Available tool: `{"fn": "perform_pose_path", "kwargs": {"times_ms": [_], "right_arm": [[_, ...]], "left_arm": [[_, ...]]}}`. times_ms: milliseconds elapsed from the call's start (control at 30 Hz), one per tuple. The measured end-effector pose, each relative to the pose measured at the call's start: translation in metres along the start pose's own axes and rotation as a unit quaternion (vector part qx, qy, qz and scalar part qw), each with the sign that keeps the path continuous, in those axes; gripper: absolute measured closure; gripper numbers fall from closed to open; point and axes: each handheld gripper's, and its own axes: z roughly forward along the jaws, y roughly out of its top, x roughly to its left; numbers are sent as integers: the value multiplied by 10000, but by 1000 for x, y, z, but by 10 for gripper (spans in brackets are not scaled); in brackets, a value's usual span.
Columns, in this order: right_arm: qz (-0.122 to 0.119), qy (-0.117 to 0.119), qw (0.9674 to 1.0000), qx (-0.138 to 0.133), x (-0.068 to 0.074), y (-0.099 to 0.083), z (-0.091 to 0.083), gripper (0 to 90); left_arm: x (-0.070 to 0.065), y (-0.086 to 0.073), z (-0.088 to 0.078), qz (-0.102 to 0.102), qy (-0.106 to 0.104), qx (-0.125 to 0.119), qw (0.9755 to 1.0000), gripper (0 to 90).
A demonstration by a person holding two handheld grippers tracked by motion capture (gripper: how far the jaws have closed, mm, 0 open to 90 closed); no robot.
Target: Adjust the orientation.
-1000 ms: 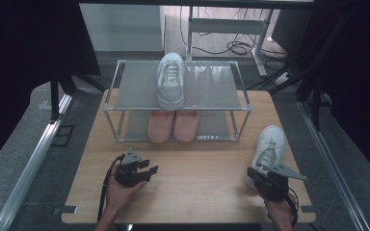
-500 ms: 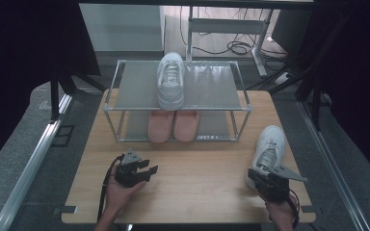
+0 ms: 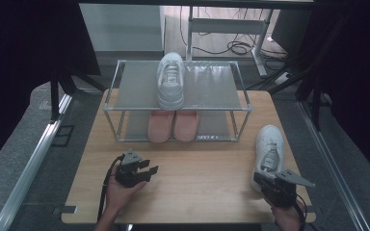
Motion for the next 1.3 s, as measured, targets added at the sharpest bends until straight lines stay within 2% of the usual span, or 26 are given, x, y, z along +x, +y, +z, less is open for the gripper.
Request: {"fn": "perform_pose_path", "kwargs": {"times_ms": [200,500,1300], "right_arm": [[31,-91,10000,-13,-8,-5,-10,900],[256,-274,9992,-106,-27,-10,-25,900],[504,-535,9971,-214,-55,-11,-33,900]], "left_arm": [[-1,0,1,5,-1,13,10000,543],[-1,0,3,12,-15,29,10000,543],[0,0,4,17,-10,48,10000,543]]}}
